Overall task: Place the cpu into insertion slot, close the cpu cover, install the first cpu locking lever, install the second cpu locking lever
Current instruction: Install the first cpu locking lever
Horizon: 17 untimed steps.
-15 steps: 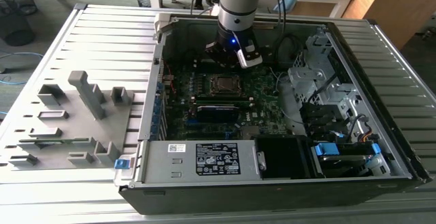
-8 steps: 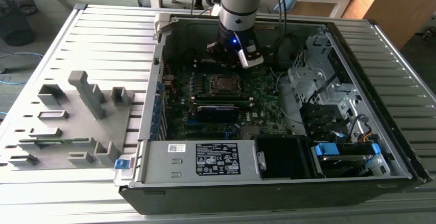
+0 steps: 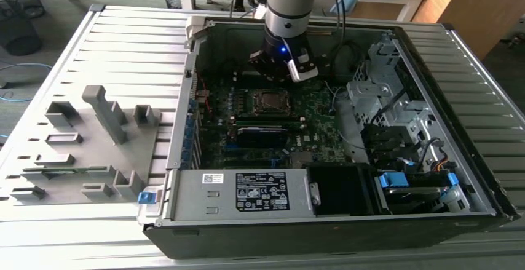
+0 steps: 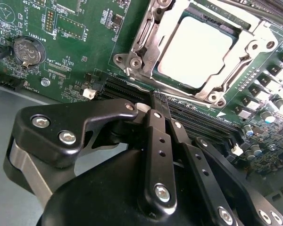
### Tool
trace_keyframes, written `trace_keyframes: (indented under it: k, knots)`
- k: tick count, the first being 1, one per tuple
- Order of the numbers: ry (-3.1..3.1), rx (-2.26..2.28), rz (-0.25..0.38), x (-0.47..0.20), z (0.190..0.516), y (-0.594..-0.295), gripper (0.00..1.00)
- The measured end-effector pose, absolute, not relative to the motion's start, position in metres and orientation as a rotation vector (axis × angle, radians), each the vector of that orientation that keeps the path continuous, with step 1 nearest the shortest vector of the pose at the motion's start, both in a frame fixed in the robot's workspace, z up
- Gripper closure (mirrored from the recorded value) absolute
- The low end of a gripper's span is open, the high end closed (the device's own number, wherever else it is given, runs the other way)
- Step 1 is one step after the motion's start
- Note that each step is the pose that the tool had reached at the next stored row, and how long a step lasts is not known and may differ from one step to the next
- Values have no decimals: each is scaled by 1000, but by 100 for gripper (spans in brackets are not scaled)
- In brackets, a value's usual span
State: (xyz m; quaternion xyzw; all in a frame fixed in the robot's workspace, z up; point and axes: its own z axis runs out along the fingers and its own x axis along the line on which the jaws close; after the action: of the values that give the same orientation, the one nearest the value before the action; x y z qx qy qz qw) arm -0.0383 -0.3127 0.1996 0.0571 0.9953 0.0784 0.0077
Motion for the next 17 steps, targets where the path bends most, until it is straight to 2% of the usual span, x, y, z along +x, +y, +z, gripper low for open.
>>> trace_keyframes:
  k: [17]
  knots:
    - [3112, 178, 227, -36, 198, -313, 89]
